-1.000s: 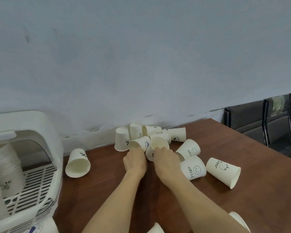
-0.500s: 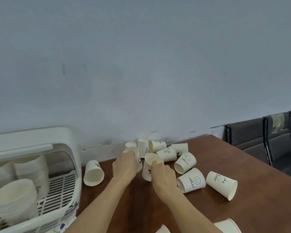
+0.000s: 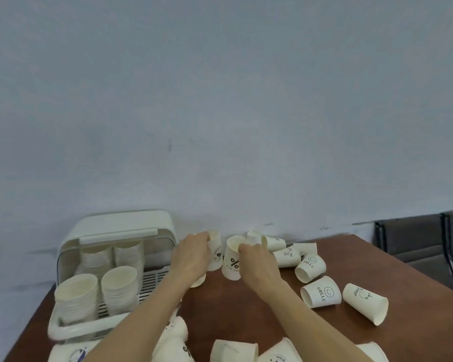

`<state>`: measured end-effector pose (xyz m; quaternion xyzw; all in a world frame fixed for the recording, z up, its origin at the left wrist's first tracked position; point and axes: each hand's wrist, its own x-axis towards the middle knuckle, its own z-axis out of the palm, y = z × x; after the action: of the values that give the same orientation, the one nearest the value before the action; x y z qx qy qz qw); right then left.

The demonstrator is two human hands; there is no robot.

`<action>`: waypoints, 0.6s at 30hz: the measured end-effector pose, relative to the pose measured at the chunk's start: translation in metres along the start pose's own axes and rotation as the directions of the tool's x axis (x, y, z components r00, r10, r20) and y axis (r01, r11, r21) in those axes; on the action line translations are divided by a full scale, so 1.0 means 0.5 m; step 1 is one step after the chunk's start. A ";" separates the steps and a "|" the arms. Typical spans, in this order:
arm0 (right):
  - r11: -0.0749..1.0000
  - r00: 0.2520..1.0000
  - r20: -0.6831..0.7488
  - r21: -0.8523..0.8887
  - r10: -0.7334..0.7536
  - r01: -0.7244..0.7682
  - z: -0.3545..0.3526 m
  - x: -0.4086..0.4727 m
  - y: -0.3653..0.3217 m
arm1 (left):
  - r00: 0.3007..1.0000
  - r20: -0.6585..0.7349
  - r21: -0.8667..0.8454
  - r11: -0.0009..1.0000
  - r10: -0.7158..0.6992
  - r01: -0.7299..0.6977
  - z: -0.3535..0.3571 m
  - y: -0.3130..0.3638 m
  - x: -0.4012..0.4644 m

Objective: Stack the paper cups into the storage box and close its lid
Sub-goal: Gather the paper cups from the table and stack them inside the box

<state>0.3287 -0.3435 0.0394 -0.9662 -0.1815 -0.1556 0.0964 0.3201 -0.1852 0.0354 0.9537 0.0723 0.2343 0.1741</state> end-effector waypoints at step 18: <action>0.961 0.965 -0.057 0.096 -0.256 0.261 -0.024 0.022 -0.290 | 0.972 -0.189 0.108 0.981 -0.137 0.159 -0.255 -0.248 -0.113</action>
<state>0.2798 -0.2100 0.0729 -0.9244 -0.3117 -0.1784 0.1287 0.2030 -0.0445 0.0719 0.9293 0.1731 0.3014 0.1249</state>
